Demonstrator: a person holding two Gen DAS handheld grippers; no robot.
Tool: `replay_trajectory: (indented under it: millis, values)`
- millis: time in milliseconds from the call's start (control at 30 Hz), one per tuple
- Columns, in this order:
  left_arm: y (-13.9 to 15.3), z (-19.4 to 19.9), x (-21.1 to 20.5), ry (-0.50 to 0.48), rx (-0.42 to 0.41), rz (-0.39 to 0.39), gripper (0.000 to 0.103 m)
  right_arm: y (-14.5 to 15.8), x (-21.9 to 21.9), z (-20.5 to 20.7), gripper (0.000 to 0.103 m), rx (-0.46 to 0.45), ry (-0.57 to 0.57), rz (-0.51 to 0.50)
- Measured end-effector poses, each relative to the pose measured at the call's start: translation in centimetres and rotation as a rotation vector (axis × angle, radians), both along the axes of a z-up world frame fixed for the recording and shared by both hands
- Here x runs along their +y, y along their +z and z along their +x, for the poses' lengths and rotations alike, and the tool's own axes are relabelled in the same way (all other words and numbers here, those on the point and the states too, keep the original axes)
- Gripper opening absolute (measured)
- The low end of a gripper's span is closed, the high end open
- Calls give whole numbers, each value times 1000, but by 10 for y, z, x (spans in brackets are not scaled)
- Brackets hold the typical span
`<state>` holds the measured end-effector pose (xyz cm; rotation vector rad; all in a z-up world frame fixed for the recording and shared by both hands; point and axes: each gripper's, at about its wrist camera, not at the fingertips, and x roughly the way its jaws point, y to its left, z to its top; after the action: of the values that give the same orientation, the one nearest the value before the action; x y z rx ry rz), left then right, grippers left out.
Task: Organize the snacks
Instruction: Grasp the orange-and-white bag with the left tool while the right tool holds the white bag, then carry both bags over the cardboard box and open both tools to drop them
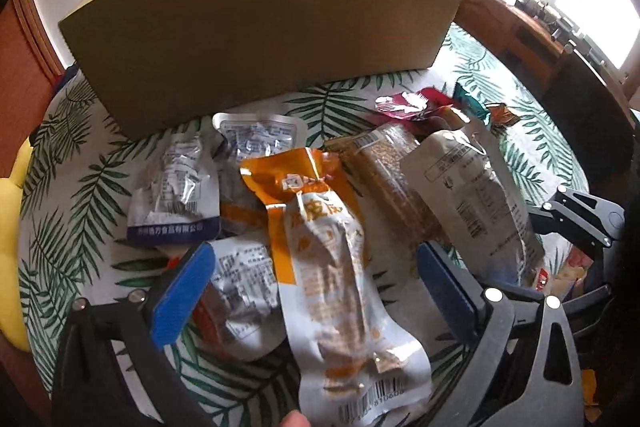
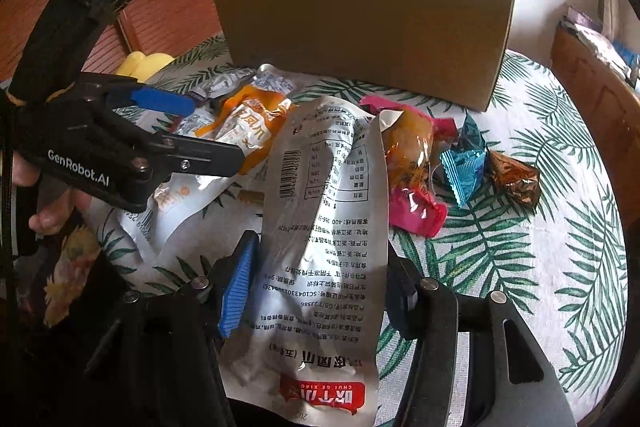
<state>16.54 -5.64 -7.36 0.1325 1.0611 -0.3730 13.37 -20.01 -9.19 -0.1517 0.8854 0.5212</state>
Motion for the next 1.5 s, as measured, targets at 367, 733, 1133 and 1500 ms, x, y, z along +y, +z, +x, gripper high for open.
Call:
replay_trajectory:
  millis: [367, 733, 1133, 1500]
  values:
    - [-15, 6, -22, -92, 37, 220, 102, 0, 2, -3, 59, -19, 1, -18]
    - [-4, 33, -4, -63, 108, 78, 85, -1, 2, -4, 59, -22, 2, -16]
    - [-7, 37, -1, -63, 28, 75, 66, -1, 4, -3, 59, -23, 1, -24]
    - [29, 18, 19, -105, -76, -74, 43, -1, 4, -3, 58, -24, 0, -22]
